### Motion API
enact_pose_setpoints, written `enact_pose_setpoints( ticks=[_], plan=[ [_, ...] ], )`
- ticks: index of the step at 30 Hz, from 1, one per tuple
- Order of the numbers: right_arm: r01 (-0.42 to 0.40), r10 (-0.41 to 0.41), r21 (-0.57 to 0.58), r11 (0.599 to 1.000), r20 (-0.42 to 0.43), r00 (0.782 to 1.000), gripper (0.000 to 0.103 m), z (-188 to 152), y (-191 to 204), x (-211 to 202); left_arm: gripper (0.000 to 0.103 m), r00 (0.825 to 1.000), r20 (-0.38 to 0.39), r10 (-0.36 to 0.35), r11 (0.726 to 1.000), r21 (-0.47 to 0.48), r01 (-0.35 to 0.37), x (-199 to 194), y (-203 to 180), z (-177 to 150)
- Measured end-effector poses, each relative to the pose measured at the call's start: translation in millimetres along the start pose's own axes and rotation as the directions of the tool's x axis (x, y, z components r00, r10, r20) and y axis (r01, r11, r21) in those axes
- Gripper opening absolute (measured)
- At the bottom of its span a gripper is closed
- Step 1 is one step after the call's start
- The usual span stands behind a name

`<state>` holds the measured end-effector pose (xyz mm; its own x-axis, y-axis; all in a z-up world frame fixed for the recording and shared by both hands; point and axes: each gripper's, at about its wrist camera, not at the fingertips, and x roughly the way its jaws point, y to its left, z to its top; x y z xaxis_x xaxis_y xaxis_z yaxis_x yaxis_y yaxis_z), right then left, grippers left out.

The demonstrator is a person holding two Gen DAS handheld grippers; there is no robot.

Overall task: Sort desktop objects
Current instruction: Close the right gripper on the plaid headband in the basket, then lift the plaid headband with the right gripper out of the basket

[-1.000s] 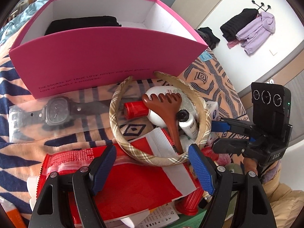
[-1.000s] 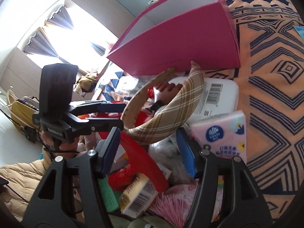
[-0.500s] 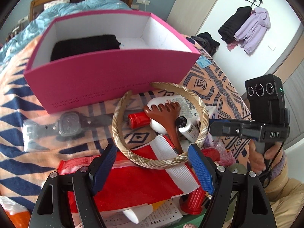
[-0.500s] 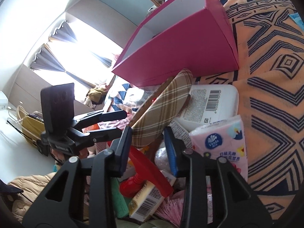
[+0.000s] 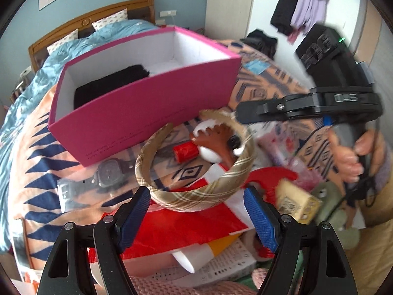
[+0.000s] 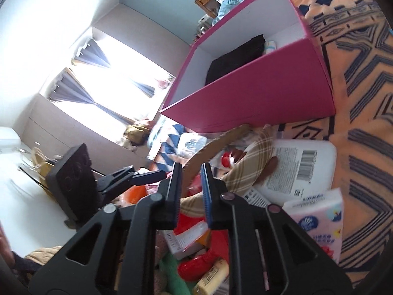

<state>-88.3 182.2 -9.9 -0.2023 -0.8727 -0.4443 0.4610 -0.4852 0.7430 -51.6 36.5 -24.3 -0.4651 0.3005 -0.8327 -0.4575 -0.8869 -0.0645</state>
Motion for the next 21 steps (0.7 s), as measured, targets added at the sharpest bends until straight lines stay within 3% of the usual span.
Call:
enact_pose_setpoints(
  ticks=[2, 5, 8, 11, 17, 21],
  plan=[
    [0.029, -0.030, -0.052, 0.998, -0.012, 0.999, 0.020, -1, 7, 1, 0.080, 0.999, -0.022, -0.031, 0.999, -0.016, 0.030, 4, 4, -2],
    [0.031, -0.034, -0.061, 0.998, -0.042, 0.999, 0.032, -12, 5, -7, 0.080, 0.999, -0.034, -0.027, 0.999, -0.040, 0.026, 8, 14, -6],
    [0.057, -0.060, -0.028, 0.998, -0.096, 0.994, 0.055, -28, -8, -8, 0.080, 0.998, -0.050, -0.037, 0.998, -0.059, 0.034, 13, 20, -5],
    [0.048, -0.047, 0.006, 0.999, -0.127, 0.991, 0.055, -37, -19, 4, 0.080, 0.997, -0.058, -0.045, 0.997, -0.059, 0.041, 15, 21, -5],
    [-0.089, 0.094, 0.051, 0.995, -0.114, 0.989, 0.055, -33, -22, 26, 0.080, 0.999, -0.044, -0.025, 0.999, -0.046, 0.023, 14, 18, -4],
    [-0.149, 0.155, 0.077, 0.986, -0.065, 0.986, 0.046, -22, -19, 21, 0.080, 1.000, 0.005, 0.008, 0.999, -0.050, -0.007, 7, 23, -2]
  ],
)
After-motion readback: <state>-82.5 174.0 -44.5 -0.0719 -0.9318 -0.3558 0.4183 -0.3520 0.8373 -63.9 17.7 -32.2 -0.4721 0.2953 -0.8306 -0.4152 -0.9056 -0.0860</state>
